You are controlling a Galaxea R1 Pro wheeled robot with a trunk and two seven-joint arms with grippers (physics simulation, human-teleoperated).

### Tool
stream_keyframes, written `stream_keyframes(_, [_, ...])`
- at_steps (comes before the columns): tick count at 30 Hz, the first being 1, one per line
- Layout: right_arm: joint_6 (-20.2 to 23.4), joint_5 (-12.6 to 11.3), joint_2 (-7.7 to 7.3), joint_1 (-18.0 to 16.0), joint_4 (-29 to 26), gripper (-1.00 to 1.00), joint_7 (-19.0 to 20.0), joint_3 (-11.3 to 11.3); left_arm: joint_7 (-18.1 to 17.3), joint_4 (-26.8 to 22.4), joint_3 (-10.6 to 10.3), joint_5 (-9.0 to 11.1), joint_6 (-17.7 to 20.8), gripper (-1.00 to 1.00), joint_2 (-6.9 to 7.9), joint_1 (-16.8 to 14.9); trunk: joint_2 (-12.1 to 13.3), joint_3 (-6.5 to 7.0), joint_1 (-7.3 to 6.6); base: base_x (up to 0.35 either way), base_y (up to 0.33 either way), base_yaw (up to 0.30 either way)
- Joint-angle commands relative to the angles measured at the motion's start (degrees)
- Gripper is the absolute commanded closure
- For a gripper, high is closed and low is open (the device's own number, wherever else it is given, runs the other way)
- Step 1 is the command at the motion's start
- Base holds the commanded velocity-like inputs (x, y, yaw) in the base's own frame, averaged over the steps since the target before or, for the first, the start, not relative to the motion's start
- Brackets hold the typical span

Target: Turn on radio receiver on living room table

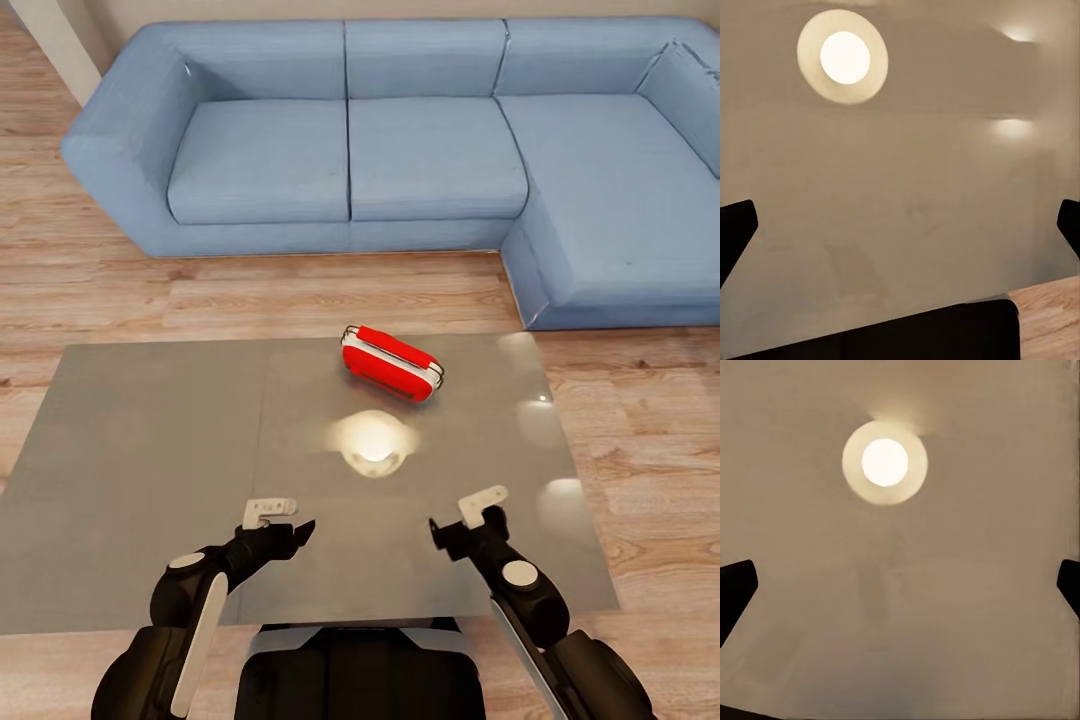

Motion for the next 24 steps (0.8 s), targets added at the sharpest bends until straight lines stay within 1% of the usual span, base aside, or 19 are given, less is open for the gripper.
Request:
stream_keyframes(1, [-0.01,-0.02,0.02,0.00,0.00,-1.00,-0.54,0.00,0.00,0.00,0.00,0.00,0.00,-1.00,0.00,0.00,0.00,0.00,0.00,0.000,0.000,0.000])
stream_keyframes(5, [-0.05,-0.05,0.18,0.00,0.00,-1.00,-2.46,0.00,0.01,0.00,0.00,0.00,0.00,-1.00,0.00,0.00,0.00,0.00,0.00,0.000,0.000,0.000])
stream_keyframes(10, [-0.06,-0.05,0.48,0.00,0.00,-1.00,-2.87,0.00,0.08,0.05,0.00,-0.10,0.00,-1.00,0.15,0.00,0.00,0.00,0.00,0.000,0.000,0.000])
stream_keyframes(12, [-0.06,-0.06,0.47,0.00,0.00,-1.00,-2.90,-0.02,0.08,0.06,0.00,-0.38,0.00,-1.00,0.17,0.00,0.00,0.00,0.00,0.000,0.000,0.000])
stream_keyframes(19, [-0.09,-0.06,0.36,0.00,0.00,-1.00,-2.89,-0.04,0.01,0.07,-0.14,-2.82,0.00,-1.00,0.11,0.00,0.00,0.00,0.00,0.000,0.000,0.000])
stream_keyframes(24, [-0.14,-0.12,0.16,0.00,0.00,-1.00,-2.47,-0.01,-0.06,0.07,-0.25,-3.21,-0.08,-1.00,0.09,0.00,0.00,0.00,0.00,0.000,0.000,0.000])
